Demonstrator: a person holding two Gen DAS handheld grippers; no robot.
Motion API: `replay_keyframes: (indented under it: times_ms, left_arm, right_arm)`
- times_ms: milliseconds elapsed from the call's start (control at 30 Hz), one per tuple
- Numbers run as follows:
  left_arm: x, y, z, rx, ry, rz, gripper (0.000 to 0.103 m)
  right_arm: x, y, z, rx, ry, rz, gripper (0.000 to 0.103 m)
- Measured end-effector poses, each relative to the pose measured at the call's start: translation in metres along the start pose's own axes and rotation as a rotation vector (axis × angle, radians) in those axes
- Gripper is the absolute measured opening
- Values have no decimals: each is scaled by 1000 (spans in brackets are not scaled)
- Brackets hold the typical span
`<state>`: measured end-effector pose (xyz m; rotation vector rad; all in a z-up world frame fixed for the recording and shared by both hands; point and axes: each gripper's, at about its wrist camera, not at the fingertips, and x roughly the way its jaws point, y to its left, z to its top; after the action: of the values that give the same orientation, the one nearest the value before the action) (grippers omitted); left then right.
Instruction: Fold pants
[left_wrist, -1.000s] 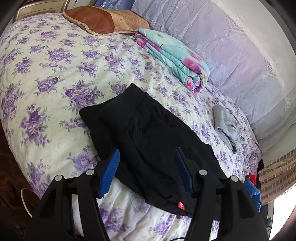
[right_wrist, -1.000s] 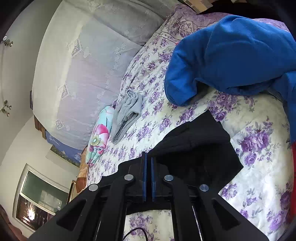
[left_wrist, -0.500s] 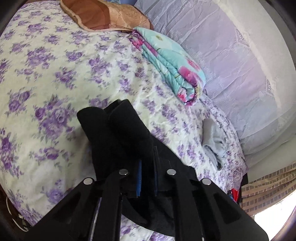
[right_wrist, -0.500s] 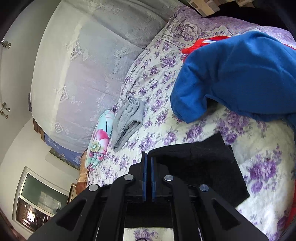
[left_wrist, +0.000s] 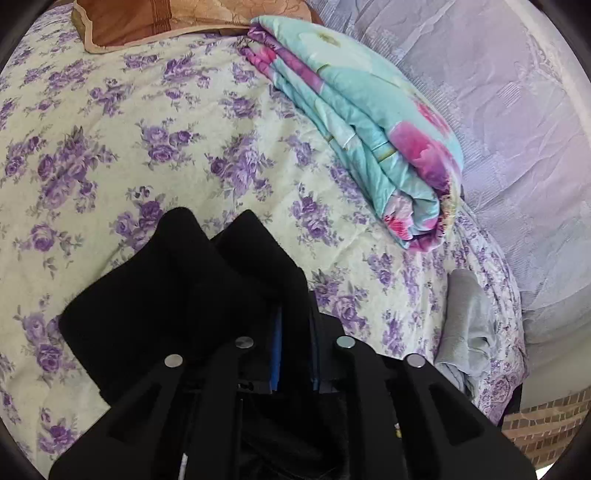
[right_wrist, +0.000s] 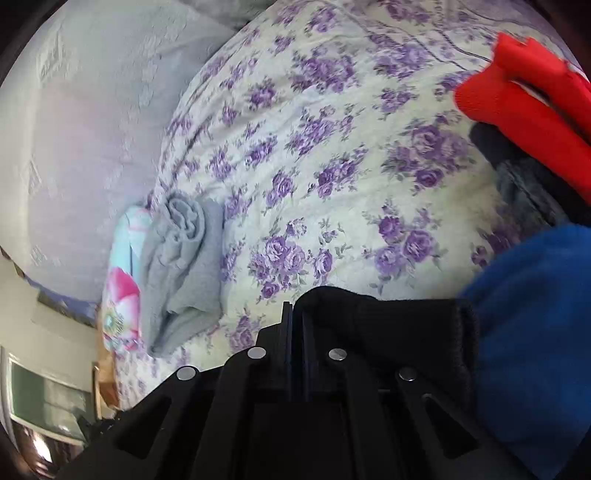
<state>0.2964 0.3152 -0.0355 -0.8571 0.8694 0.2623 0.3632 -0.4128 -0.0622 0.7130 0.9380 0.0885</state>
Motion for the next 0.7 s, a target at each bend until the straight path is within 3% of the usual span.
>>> replay_keyframes:
  times_ms: [67, 133, 167, 200, 267, 333, 467, 567, 633, 700]
  left_arm:
    - [6, 2, -2, 15, 1, 10, 15]
    - [3, 4, -4, 25, 0, -12, 15]
    - [-3, 5, -5, 26, -3, -34, 19]
    - [-11, 6, -7, 31, -9, -60, 27]
    - [-35, 8, -12, 59, -28, -101, 41]
    - [-53, 11, -17, 83, -43, -95, 61]
    - [-80, 32, -25, 86, -44, -81, 63]
    - [-88, 61, -34, 3, -49, -45, 63]
    - [-90, 69, -40, -34, -24, -91, 63]
    - [-96, 61, -47, -9, -25, -126, 63]
  right_arm:
    - [9, 7, 0, -65, 22, -64, 12]
    - [8, 9, -3, -84, 19, -71, 15]
    - [6, 9, -4, -86, 26, -55, 24]
    - [3, 9, -6, -86, 33, -31, 36]
    - [-7, 14, -14, -103, 37, 4, 45]
    - [-16, 21, -19, -125, 39, 18, 54]
    - [-31, 26, -22, -112, 14, 28, 62]
    - [-30, 20, -20, -92, 1, 1, 62]
    - [-32, 19, -24, -85, -7, 5, 62]
    - [-35, 25, -31, -98, -3, 20, 67]
